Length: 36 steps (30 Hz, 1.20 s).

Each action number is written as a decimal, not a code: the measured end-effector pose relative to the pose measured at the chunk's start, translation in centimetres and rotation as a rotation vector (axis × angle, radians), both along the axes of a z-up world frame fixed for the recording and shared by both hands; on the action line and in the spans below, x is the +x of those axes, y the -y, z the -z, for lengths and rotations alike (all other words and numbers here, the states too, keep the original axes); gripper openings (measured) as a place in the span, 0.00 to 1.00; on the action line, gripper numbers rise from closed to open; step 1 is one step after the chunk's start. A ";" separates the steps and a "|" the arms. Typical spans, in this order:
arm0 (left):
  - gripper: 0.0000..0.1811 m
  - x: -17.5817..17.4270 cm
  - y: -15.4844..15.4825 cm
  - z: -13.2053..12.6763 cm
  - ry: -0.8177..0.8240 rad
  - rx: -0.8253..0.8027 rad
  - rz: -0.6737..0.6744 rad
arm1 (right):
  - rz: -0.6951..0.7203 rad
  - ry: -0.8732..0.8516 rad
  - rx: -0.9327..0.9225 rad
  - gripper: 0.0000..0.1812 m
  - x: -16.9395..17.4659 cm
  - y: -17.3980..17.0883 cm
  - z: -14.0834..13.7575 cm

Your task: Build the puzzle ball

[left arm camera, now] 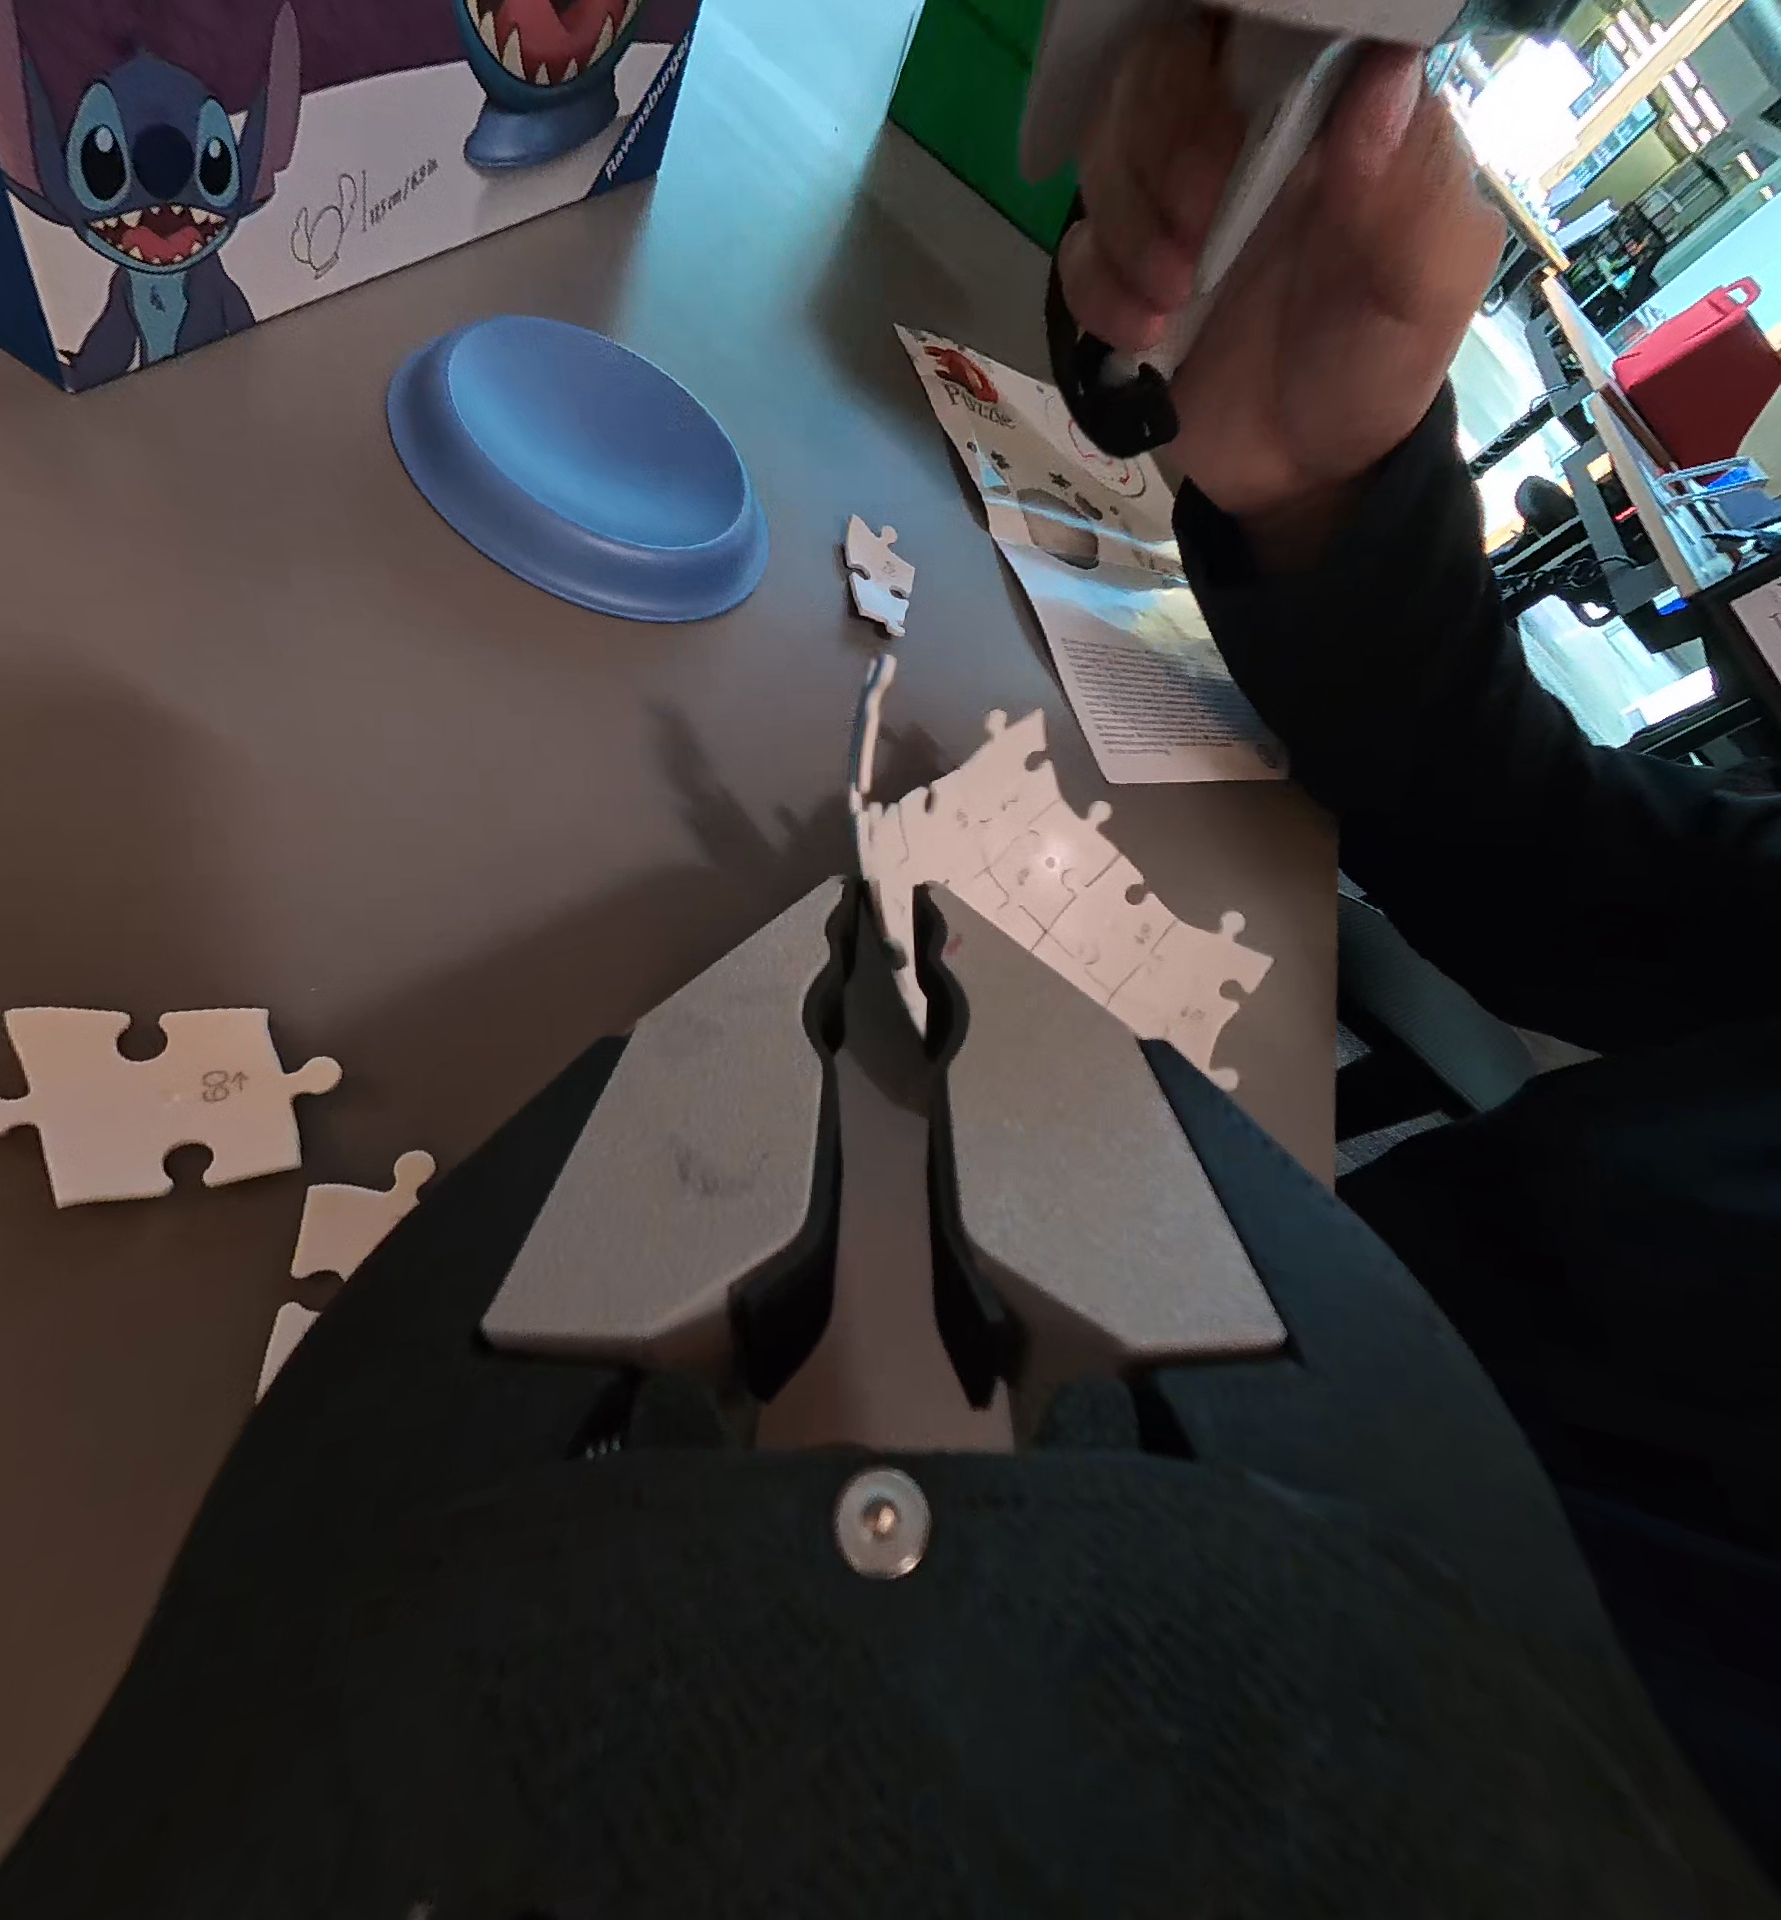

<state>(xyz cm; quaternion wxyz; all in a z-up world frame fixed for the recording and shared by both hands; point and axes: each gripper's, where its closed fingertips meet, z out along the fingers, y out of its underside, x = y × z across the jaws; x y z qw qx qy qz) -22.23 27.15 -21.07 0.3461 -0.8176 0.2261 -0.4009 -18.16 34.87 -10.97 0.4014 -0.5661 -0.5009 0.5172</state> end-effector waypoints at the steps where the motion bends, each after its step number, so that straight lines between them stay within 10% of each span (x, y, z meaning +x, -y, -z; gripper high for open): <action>1: 0.04 0.0 0.0 0.0 -0.002 0.001 0.000 | 0.006 -0.016 -0.007 0.14 0.3 -0.2 -0.3; 12: 0.15 -2.5 -0.2 -1.9 0.034 0.046 -0.076 | 0.050 -0.029 0.016 0.14 1.1 -0.8 -0.8; 23: 0.34 -11.2 0.3 -11.9 -0.063 0.273 -0.240 | 0.103 -0.023 0.092 0.15 1.1 -0.8 -1.0; 36: 0.34 -18.5 -3.2 -15.1 -0.127 0.372 -0.364 | 0.202 0.085 0.127 0.32 0.1 -2.3 1.5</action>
